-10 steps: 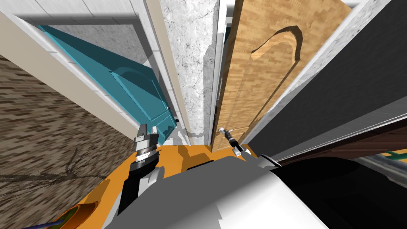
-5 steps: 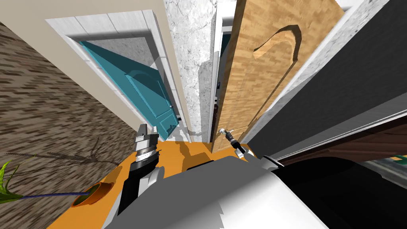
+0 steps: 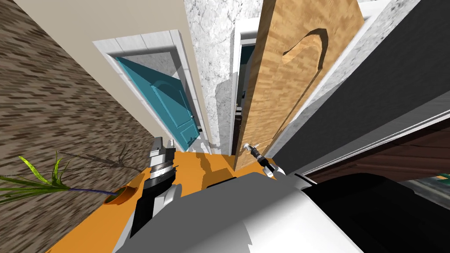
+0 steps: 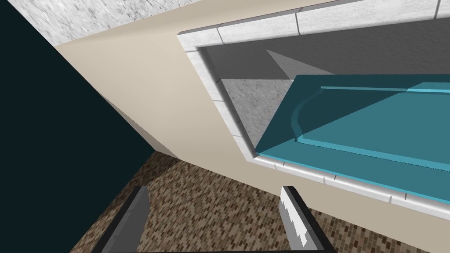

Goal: Pull the door open

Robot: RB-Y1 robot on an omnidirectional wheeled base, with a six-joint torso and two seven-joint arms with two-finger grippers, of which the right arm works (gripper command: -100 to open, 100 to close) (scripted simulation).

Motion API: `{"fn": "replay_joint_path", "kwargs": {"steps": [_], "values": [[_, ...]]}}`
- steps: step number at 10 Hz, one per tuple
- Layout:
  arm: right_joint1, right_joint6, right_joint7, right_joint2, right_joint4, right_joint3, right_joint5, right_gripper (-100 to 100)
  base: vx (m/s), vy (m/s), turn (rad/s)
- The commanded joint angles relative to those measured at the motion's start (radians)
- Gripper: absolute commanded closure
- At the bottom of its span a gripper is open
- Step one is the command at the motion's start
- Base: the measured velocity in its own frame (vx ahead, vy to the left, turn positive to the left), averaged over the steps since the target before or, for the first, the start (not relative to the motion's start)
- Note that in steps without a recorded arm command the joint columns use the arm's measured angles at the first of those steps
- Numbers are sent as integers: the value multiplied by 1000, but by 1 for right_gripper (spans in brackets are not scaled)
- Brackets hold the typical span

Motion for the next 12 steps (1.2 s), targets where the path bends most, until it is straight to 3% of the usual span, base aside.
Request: {"fn": "replay_joint_path", "kwargs": {"steps": [1, 2, 4, 9, 11, 12], "values": [[0, 0, 0, 0, 0, 0, 0, 100, -80, -41, 23], [17, -35, -12, -13, 10, 14, -4, 100, -139, -70, 207], [24, -52, -17, -20, 14, 20, -6, 100, -184, -86, 143], [66, -148, -45, -61, 41, 54, -21, 100, -185, -91, 177], [74, -167, -50, -69, 47, 61, -24, 100, -159, -72, 99], [71, -156, -48, -61, 45, 61, -21, 100, -56, -24, 6]]}}
